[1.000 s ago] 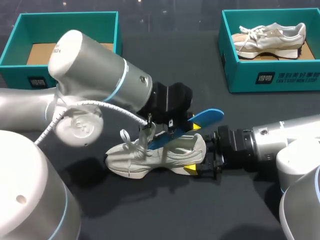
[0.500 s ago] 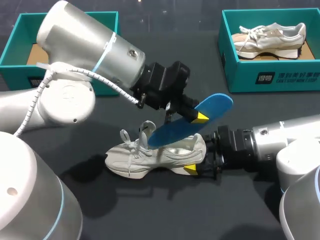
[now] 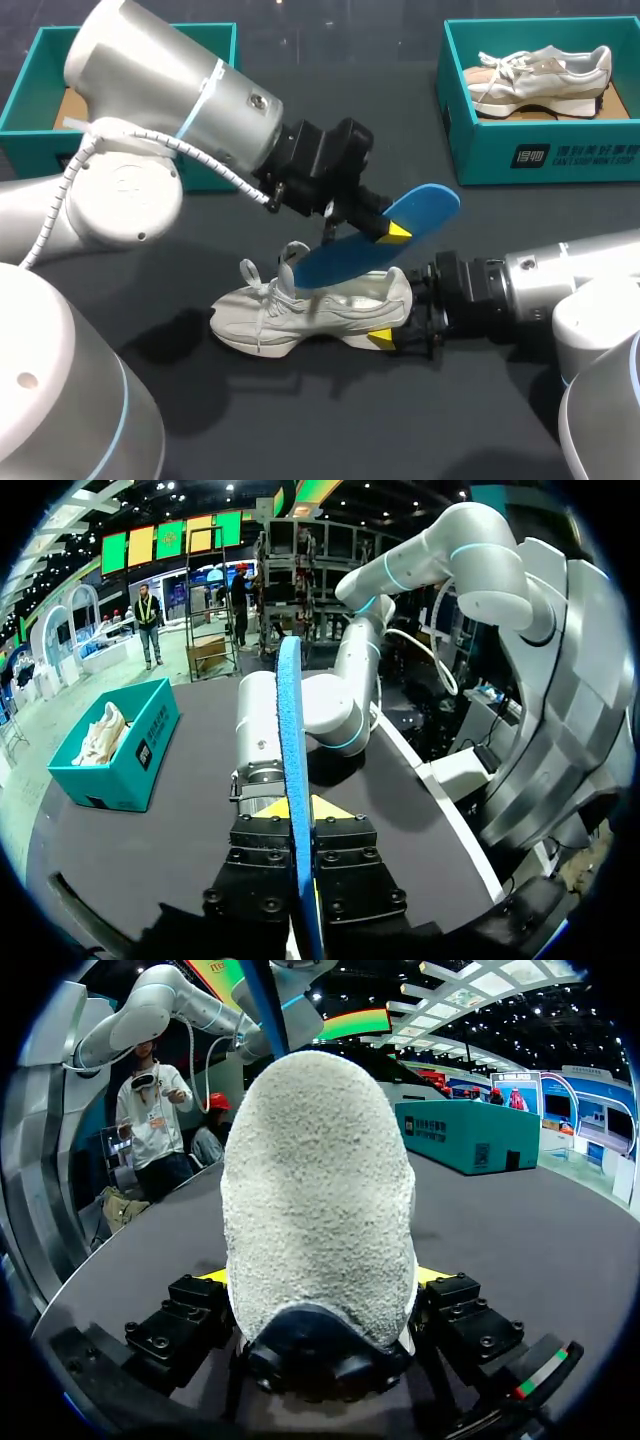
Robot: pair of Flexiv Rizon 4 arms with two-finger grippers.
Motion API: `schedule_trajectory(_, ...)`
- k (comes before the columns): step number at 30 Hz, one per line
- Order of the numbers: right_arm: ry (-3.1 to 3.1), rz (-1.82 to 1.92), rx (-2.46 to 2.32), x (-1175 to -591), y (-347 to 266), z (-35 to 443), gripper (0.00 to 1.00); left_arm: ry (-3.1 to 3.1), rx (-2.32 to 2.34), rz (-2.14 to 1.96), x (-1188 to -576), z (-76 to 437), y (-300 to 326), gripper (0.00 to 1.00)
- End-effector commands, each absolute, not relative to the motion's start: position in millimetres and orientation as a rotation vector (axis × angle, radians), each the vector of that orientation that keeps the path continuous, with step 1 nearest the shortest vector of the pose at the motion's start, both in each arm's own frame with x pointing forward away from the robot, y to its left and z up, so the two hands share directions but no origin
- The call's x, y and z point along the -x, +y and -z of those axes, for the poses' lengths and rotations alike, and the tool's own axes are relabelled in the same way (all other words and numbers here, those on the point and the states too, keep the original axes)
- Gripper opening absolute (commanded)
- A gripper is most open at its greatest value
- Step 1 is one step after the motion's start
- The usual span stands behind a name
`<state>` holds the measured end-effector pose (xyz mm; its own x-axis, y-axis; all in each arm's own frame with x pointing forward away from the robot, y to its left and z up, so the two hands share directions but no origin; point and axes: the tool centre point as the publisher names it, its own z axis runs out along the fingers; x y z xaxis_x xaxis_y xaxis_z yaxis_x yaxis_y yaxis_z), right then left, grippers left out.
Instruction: Take the shoe out of the shoebox, open the shoe tongue, remove and reinsert the insole, then place the shoe into the shoebox
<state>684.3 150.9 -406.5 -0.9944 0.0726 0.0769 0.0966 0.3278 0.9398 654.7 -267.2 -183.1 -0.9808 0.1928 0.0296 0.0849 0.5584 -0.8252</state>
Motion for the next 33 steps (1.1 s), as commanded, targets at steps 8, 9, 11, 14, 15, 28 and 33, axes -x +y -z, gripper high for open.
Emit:
schedule_trajectory(8, -2.546, 1.797, 0.162, -684, 152, 407, 0.00, -2.269, -0.100, -2.014, -641, 75, -255, 0.00)
schedule_trajectory(9, -2.546, 1.797, 0.162, -684, 152, 407, 0.00, -2.178, -0.160, -2.062, -637, 61, -249, 0.00)
schedule_trajectory(11, -2.546, 1.797, 0.162, -684, 152, 407, 0.00, -2.178, -0.160, -2.062, -637, 61, -249, 0.00)
schedule_trajectory(14, -2.546, 1.797, 0.162, -684, 152, 407, 0.00, -2.178, -0.160, -2.062, -637, 61, -249, 0.00)
schedule_trajectory(15, -2.546, 1.797, 0.162, -684, 152, 407, 0.00, -2.178, -0.160, -2.062, -637, 61, -249, 0.00)
schedule_trajectory(28, -2.546, 1.797, 0.162, -684, 152, 407, 0.00, -2.045, -0.288, -2.132, -626, 35, -223, 0.00)
schedule_trajectory(33, -2.546, 1.797, 0.162, -684, 152, 407, 0.00, -2.018, -0.316, -2.135, -624, 13, -205, 0.00)
